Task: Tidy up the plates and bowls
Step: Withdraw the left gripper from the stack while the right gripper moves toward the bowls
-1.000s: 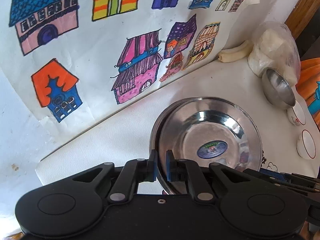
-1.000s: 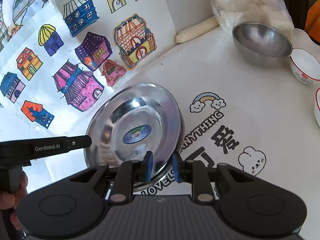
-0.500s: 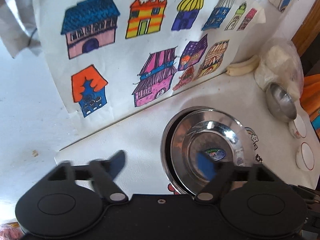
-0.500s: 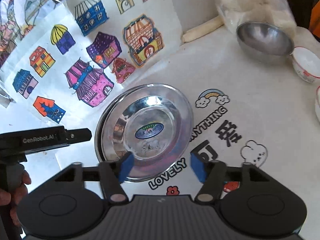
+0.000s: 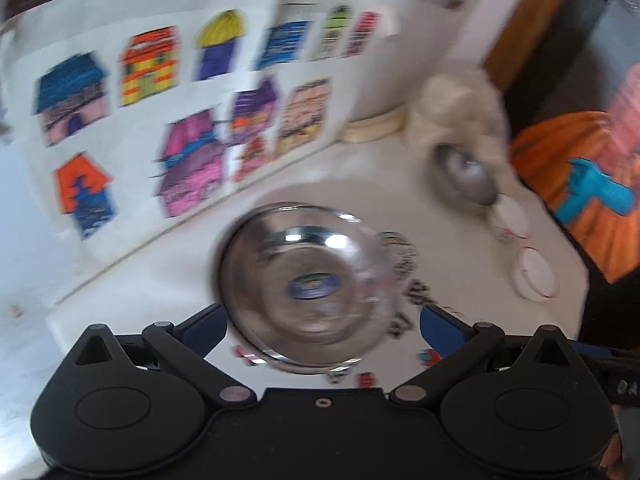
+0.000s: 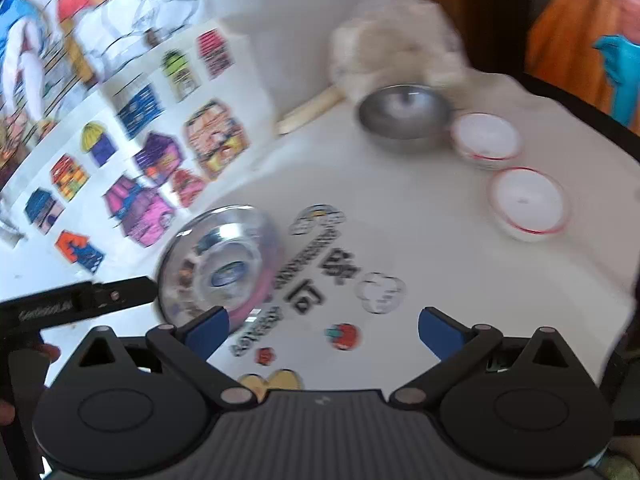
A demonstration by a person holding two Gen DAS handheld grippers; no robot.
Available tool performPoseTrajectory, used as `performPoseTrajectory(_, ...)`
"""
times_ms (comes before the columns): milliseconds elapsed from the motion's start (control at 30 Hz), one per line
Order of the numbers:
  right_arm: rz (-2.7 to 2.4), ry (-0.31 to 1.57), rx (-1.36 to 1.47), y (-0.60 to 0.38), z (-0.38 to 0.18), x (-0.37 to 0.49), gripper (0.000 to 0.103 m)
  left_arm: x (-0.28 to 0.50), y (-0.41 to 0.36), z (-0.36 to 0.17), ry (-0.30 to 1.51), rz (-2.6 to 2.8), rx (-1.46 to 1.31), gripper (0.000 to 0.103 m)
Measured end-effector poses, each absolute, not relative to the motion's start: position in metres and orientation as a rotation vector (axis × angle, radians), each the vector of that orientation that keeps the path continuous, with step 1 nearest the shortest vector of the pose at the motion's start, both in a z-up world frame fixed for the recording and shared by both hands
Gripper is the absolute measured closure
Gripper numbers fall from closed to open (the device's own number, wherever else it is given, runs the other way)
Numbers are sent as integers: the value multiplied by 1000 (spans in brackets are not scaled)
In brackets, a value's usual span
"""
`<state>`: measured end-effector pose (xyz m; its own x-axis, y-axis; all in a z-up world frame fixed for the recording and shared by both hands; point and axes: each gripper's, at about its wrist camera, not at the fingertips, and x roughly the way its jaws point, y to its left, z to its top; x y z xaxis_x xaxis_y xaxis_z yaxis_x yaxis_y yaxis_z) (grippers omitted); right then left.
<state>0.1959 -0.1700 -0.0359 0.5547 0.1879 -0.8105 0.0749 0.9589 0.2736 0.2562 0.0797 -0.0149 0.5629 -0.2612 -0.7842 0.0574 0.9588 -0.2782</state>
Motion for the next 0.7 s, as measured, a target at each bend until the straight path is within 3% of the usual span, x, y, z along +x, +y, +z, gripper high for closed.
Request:
performPoseTrajectory(333, -54, 979, 324, -241, -43, 191, 0, 278, 10, -1, 913, -275, -225, 1)
performPoseTrajectory(700, 67, 862, 113, -311, -64, 278, 0, 331, -76, -27, 923, -63, -191, 1)
